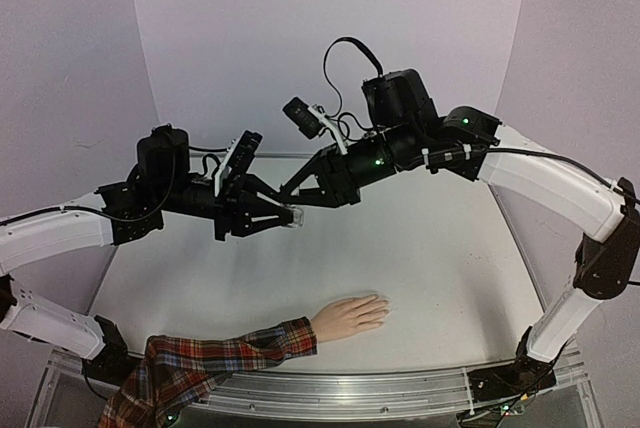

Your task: Paint the nails

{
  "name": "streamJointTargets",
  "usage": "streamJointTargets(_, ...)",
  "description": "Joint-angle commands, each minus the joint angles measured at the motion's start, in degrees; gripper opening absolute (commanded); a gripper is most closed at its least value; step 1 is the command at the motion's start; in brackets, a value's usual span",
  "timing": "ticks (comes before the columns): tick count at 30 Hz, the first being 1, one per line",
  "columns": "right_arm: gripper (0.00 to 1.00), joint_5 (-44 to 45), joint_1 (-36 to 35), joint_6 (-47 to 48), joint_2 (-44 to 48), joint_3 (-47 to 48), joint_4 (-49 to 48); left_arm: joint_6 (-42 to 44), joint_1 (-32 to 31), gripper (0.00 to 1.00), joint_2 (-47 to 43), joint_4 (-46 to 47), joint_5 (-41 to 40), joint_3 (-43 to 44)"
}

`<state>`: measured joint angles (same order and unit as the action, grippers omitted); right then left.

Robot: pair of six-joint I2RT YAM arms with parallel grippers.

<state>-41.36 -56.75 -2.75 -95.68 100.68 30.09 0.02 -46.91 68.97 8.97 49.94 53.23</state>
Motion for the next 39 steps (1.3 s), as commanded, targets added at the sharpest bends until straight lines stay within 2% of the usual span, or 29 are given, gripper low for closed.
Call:
streamJointTargets(1, 0.14, -2.37, -0.07, -0.69, -0.62, 1.36, -1.18, 1.21, -0.03, 0.00, 0.70, 0.28, 2.71, 3.72)
streamJointTargets(4, 0.00, -2.42, -0.10, -1.44, -1.18, 1.70, -1.18, 0.34, -0.02, 0.00, 0.81, 0.28, -1.17, 4.09)
streamJointTargets(6, 0.00, -1.44, -0.09, -2.14, -1.71, 1.48, -1.20, -1.39, -0.03, 0.00, 0.82, 0.41, -6.96, 4.42)
streamJointTargets(8, 0.00, 2.67, -0.41, -3.23, -2.24, 0.62, -1.66, -2.82, -0.03, 0.00, 0.87, 1.30, -16.42, 4.29)
streamJointTargets(10, 0.00, 15.10, -1.38, -6.02, -3.22, -0.08, -2.41, -4.45, -0.03, 0.00, 1.21, 2.74, -30.68, 3.92)
streamJointTargets(11, 0.00, 24.66, -2.24, -8.44, -4.12, 0.04, -2.62, -5.53, -0.02, 0.00, 1.84, 3.36, -38.25, 3.93)
streamJointTargets(12, 0.00, 37.87, -3.50, -11.08, -5.52, 0.57, -2.46, -6.49, -0.02, 0.00, 2.90, 3.45, -46.97, 4.23)
streamJointTargets(14, 0.00, 58.43, -5.54, -19.87, -8.37, 2.84, 0.60, -8.06, -0.07, 0.00, 5.78, 1.45, -58.87, 6.27)
streamJointTargets(16, 0.00, 67.93, -6.67, -25.98, -11.30, 5.52, 3.77, -7.43, -0.04, 0.00, 8.71, -1.35, -63.15, 9.16)
streamJointTargets(18, 0.00, 70.90, -7.52, -28.43, -13.73, 8.55, 6.02, -6.90, -0.13, 0.00, 10.13, -2.09, -62.04, 10.49)
streamJointTargets(21, 0.00, 68.52, -7.78, -27.50, -14.85, 11.41, 6.32, -6.41, -0.11, 0.00, 9.18, 1.21, -57.35, 7.92)
streamJointTargets(22, 0.03, 66.72, -7.75, -25.98, -14.80, 12.24, 6.30, -6.06, -0.12, 0.00, 8.59, 2.29, -55.56, 6.68)
streamJointTargets(23, 0.09, 64.69, -7.66, -24.07, -14.62, 13.09, 6.29, -5.56, -0.12, 0.00, 7.99, 3.07, -53.72, 5.64)
streamJointTargets(25, 0.31, 60.56, -7.53, -20.97, -13.64, 13.80, 6.25, -4.20, -0.11, 0.00, 6.34, 4.03, -48.42, 3.44)
streamJointTargets(27, 0.42, 55.75, -6.89, -18.40, -11.91, 12.96, 6.29, -1.69, -0.10, 0.00, 3.88, 5.91, -40.41, 0.42)
streamJointTargets(29, 0.49, 49.56, -5.58, -16.42, -9.06, 10.92, 6.06, -0.35, -0.12, 0.00, 1.01, 9.38, -33.09, -3.99)
streamJointTargets(32, 0.54, 37.21, -4.04, -12.04, -4.95, 6.57, 4.71, 0.59, -0.16, 0.00, -2.20, 10.96, -25.99, -7.25)
streamJointTargets(36, 0.60, 18.26, -1.44, -6.88, -0.76, 1.32, 1.93, 3.25, -0.07, 0.00, -3.35, 8.64, -18.98, -7.22)
streamJointTargets(39, 0.60, 12.20, -1.02, -4.52, 0.03, 0.50, 1.98, 3.69, -0.08, 0.00, -3.09, 7.12, -14.44, -5.94)
